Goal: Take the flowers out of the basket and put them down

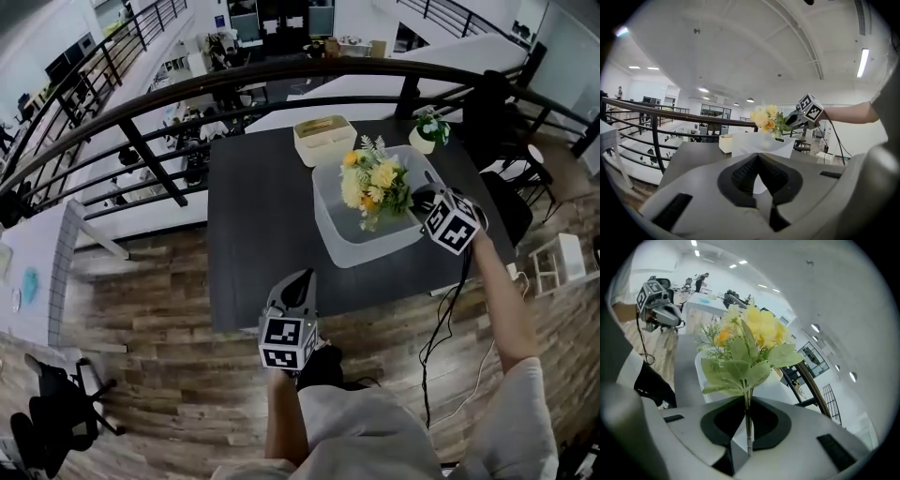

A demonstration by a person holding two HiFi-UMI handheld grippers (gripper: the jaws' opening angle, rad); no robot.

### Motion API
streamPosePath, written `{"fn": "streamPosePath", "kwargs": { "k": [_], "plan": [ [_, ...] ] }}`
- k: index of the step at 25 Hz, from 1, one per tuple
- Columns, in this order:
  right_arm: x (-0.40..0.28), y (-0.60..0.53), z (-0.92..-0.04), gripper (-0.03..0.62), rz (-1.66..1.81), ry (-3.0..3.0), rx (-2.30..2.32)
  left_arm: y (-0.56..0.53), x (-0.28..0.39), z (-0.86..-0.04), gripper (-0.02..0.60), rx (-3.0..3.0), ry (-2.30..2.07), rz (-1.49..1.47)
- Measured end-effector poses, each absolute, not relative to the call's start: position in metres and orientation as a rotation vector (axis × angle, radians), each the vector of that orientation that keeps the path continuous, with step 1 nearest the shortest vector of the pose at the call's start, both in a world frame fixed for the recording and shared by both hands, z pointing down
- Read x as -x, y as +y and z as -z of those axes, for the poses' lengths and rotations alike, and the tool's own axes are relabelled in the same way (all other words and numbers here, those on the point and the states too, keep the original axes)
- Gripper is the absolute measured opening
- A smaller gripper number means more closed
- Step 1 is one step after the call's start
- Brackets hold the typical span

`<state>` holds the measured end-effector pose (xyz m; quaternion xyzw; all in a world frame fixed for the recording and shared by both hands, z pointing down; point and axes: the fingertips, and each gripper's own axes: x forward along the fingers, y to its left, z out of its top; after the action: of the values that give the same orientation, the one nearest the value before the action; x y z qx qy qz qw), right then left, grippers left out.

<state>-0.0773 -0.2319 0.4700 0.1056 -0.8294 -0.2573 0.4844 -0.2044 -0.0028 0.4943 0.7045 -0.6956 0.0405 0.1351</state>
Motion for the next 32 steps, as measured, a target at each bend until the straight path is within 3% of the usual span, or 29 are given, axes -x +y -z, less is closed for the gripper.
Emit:
{"fn": "streamPosePath", "kwargs": {
  "k": [6, 13, 21, 32],
  "plan": [
    [0.064, -0.216, -0.432, 0.062, 0.540, -2.069, -0.400, 0.040, 0.219, -0.474, 0.023, -2.032, -2.067, -0.245],
    [0.069, -0.194, -0.422, 0.061, 0.420, -2.149, -0.516, 0.059, 0.259, -0.458, 0.023, -1.888, -2.224, -0.193],
    [0.039, -0.185, -0.408, 0.062, 0.300, -2.150, -0.616, 0.038, 0.251, -0.444, 0.023, -1.967, -2.171, -0.149],
    [0.089, -0.166, -0.426, 0.062, 0.097, -2.235, -0.770, 0.024, 0.315, -0.435, 0.023, -2.124, -2.051, -0.159]
  ]
}}
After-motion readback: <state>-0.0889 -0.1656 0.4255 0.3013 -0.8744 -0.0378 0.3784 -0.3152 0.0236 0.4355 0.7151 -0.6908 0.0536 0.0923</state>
